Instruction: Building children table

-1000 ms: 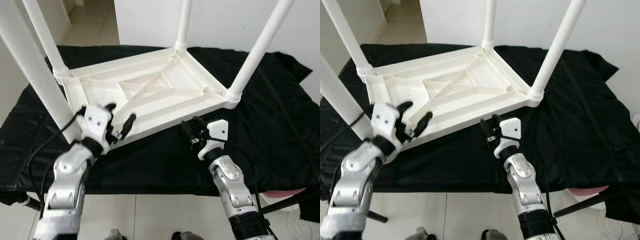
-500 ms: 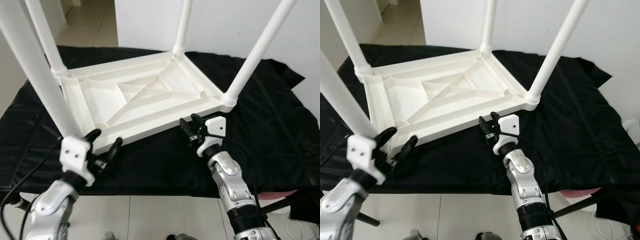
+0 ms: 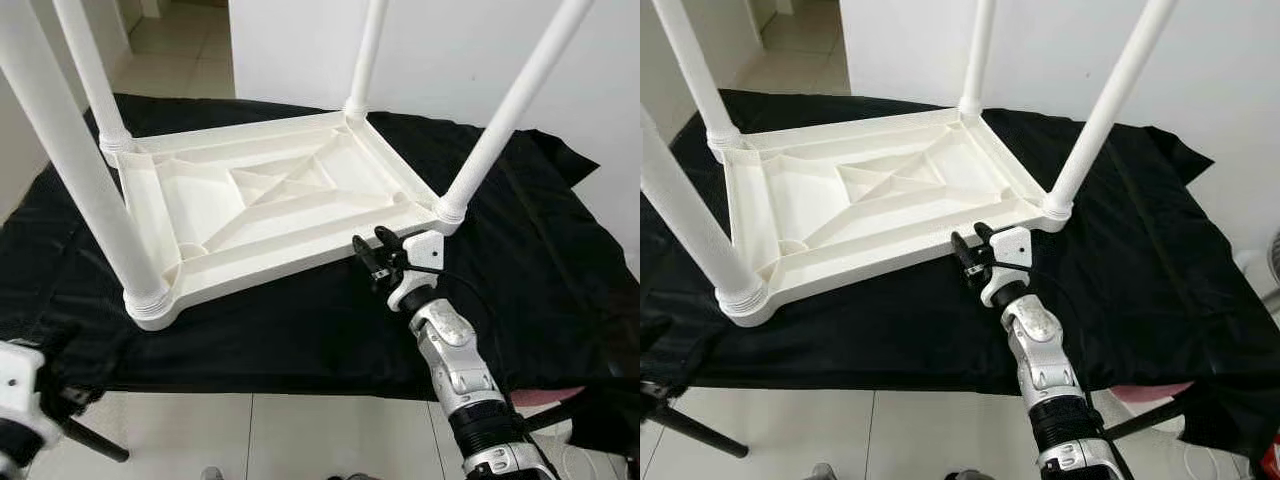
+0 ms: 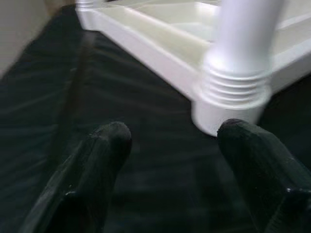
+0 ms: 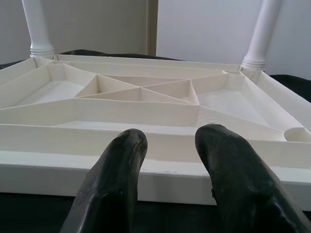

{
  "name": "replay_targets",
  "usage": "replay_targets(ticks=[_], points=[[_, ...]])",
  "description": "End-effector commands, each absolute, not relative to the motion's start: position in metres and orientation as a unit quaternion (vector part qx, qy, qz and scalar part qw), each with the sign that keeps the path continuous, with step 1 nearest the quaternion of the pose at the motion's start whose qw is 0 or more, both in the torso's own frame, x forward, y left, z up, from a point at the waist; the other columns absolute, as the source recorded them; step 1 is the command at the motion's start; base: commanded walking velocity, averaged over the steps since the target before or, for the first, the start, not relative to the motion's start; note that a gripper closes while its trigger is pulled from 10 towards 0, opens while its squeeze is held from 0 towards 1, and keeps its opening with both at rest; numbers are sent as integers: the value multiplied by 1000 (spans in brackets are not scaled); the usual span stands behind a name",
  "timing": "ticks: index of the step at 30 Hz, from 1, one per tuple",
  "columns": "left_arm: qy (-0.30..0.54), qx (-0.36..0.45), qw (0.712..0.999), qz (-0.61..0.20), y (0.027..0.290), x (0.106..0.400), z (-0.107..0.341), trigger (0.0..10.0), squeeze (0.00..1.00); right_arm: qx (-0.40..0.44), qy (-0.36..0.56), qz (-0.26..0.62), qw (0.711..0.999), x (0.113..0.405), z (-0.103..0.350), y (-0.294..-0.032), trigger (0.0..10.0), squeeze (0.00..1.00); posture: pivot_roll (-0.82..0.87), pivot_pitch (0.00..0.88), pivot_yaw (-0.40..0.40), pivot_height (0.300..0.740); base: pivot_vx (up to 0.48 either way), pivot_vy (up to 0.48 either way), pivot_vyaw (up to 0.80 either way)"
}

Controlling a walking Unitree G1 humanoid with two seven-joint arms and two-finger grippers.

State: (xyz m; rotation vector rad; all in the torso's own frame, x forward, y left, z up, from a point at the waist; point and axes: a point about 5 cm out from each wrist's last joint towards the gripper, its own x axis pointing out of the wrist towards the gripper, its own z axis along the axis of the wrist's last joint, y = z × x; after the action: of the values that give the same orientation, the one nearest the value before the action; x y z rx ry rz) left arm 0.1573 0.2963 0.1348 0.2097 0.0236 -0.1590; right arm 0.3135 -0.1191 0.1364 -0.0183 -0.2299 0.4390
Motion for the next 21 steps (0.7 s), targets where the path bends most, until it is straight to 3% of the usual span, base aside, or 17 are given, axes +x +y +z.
replay_targets(ticks=[1, 3, 6, 10, 15, 21], points=[[18, 112, 991, -66, 309, 157, 133, 10000, 0, -12, -115, 220, 969, 314, 135, -118, 10000, 0, 123, 26, -63, 740, 0, 0, 0], [20, 115, 992, -58, 314, 158, 133, 10000, 0, -12, -115, 220, 969, 314, 135, -118, 10000, 0, 123, 26, -63, 740, 0, 0, 0], [-15, 115, 993, 19, 343, 188, 141, 10000, 0, -6, -112, 221, 969, 312, 133, -116, 10000, 0, 107, 28, -58, 740, 0, 0, 0], [-37, 112, 992, 51, 351, 207, 147, 10000, 0, -2, -110, 219, 969, 311, 132, -115, 10000, 0, 99, 30, -56, 740, 0, 0, 0], [-80, 107, 991, 30, 337, 252, 162, 10000, 0, -1, -102, 179, 978, 312, 128, -115, 10000, 0, 76, 36, -43, 740, 0, 0, 0], [-107, 91, 990, -19, 313, 275, 173, 10000, 0, -20, -69, 113, 991, 316, 118, -124, 10000, 0, 52, 42, -25, 740, 0, 0, 0]])
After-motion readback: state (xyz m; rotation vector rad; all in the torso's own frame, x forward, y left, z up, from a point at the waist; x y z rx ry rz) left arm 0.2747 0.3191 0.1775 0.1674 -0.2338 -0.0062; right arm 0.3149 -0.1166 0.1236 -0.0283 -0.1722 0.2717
